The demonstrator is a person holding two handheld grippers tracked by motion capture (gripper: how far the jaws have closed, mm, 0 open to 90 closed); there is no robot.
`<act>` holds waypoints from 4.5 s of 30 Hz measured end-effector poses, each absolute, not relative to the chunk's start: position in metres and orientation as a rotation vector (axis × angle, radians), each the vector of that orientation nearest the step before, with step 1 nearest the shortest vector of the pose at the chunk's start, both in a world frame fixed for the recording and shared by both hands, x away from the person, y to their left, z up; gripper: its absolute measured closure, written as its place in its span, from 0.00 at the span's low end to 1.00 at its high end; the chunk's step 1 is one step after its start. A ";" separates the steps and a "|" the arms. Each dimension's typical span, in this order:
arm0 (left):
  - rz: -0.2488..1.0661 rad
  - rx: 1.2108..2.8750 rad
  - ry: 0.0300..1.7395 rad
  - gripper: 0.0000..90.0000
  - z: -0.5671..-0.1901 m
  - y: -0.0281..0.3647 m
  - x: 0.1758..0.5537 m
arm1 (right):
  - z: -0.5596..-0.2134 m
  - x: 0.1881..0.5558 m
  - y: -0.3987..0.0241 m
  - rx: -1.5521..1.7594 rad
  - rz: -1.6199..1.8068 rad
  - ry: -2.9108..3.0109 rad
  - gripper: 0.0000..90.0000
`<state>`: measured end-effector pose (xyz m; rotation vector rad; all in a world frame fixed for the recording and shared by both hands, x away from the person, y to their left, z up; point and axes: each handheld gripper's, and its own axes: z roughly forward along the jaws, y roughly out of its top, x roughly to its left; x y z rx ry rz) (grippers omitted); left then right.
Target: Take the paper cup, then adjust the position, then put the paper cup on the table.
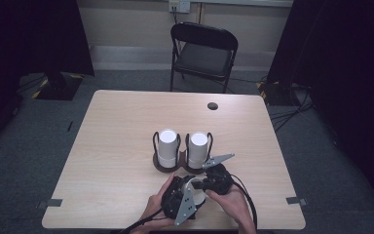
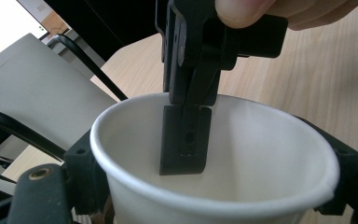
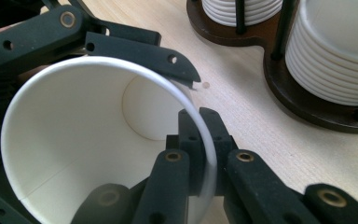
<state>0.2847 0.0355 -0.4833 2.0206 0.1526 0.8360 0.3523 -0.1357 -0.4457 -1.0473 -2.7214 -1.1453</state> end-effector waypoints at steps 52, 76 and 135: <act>0.617 1.904 0.492 0.28 -0.480 0.060 0.309 | -0.450 0.336 -0.156 -1.204 -1.605 -2.557 0.65; 0.597 1.749 0.674 0.28 -0.472 0.116 0.321 | -0.468 0.322 -0.188 -1.492 -2.053 -2.548 0.37; 0.779 1.594 1.087 0.25 -0.479 0.215 0.427 | -0.495 0.317 -0.196 -1.830 -2.095 -2.639 0.16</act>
